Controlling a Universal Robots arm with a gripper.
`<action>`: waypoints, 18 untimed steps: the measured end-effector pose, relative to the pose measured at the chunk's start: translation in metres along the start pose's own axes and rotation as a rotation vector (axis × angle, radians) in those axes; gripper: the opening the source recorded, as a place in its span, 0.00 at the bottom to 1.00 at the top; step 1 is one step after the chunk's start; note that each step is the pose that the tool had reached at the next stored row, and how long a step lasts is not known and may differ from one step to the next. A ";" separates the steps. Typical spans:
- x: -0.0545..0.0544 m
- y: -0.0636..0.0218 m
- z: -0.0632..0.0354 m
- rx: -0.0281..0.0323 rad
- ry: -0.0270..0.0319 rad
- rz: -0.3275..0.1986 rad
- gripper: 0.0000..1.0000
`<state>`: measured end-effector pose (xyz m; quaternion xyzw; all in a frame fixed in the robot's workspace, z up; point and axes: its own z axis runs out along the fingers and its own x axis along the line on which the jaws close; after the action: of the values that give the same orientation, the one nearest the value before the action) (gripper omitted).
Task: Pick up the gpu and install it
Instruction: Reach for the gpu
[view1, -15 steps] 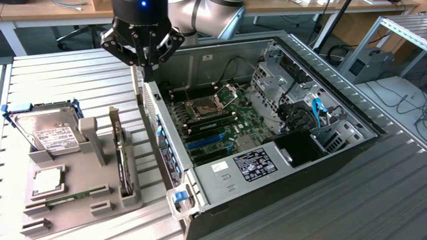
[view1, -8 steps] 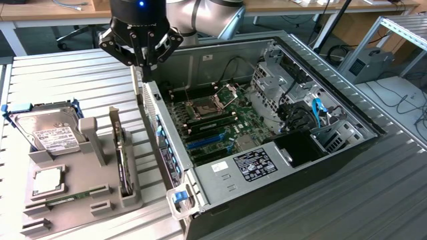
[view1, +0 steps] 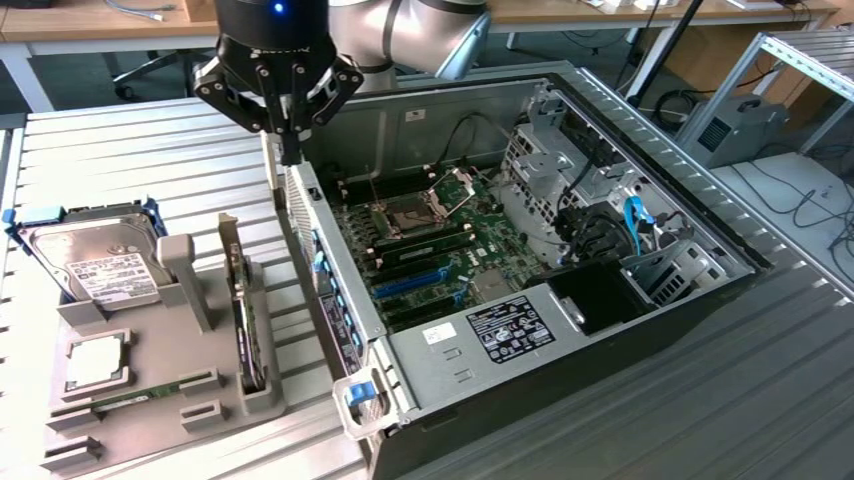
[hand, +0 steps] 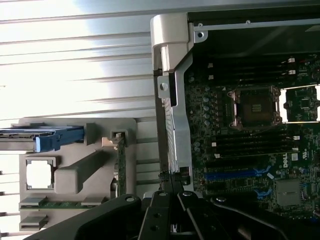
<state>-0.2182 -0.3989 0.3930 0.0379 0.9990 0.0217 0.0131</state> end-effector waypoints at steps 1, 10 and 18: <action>0.000 0.0000 0.0000 0.0000 0.0000 0.000 0.11; 0.004 -0.0003 -0.0001 0.0000 0.0000 0.000 0.11; 0.008 -0.0006 -0.0002 0.0000 -0.0001 0.000 0.11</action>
<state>-0.2262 -0.3989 0.3929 0.0379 0.9990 0.0217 0.0131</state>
